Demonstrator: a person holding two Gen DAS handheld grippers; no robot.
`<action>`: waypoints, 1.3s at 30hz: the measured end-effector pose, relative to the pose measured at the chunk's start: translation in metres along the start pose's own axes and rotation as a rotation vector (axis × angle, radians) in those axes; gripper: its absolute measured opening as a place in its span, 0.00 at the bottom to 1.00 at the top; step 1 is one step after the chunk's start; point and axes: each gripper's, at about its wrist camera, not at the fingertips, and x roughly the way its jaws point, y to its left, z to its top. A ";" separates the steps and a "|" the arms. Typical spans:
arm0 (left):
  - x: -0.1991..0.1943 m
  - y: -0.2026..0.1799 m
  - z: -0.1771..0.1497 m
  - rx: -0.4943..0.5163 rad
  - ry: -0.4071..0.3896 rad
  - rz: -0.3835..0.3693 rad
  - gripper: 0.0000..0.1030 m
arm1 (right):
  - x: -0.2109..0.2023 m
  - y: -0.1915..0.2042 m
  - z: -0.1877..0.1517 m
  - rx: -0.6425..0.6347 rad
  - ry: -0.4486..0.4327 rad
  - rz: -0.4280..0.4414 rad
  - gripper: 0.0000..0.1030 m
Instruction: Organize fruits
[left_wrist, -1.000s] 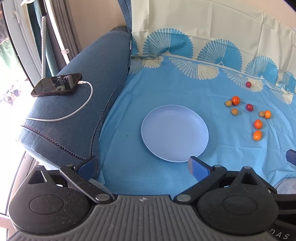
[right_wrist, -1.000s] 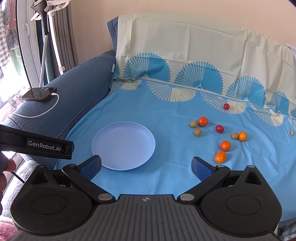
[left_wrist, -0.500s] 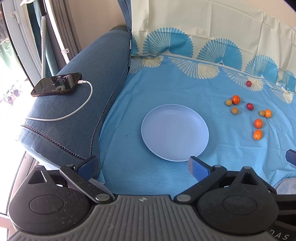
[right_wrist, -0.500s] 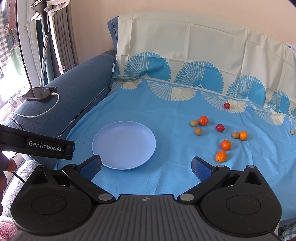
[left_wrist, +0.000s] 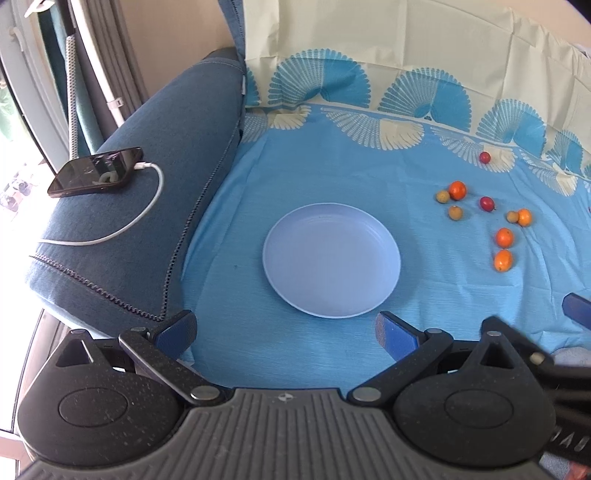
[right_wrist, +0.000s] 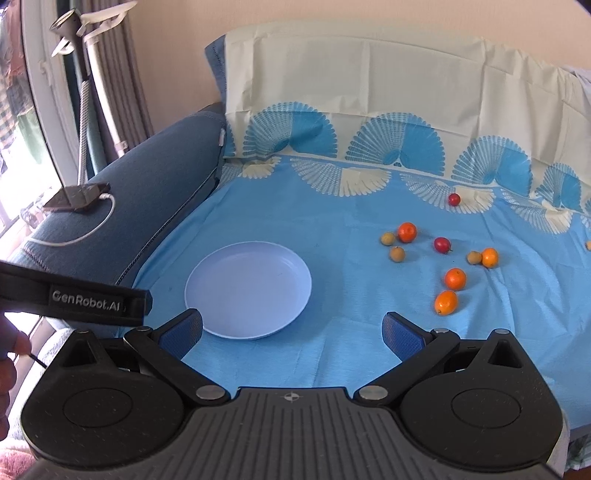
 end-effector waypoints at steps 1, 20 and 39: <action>0.001 -0.007 0.002 0.010 0.004 -0.004 1.00 | 0.000 -0.010 0.001 0.033 0.007 -0.005 1.00; 0.111 -0.266 0.057 0.273 0.140 -0.215 1.00 | 0.033 -0.448 0.049 0.426 -0.186 -0.539 1.00; 0.233 -0.345 0.050 0.376 0.231 -0.195 0.96 | 0.341 -0.694 0.003 0.546 0.041 -0.692 0.92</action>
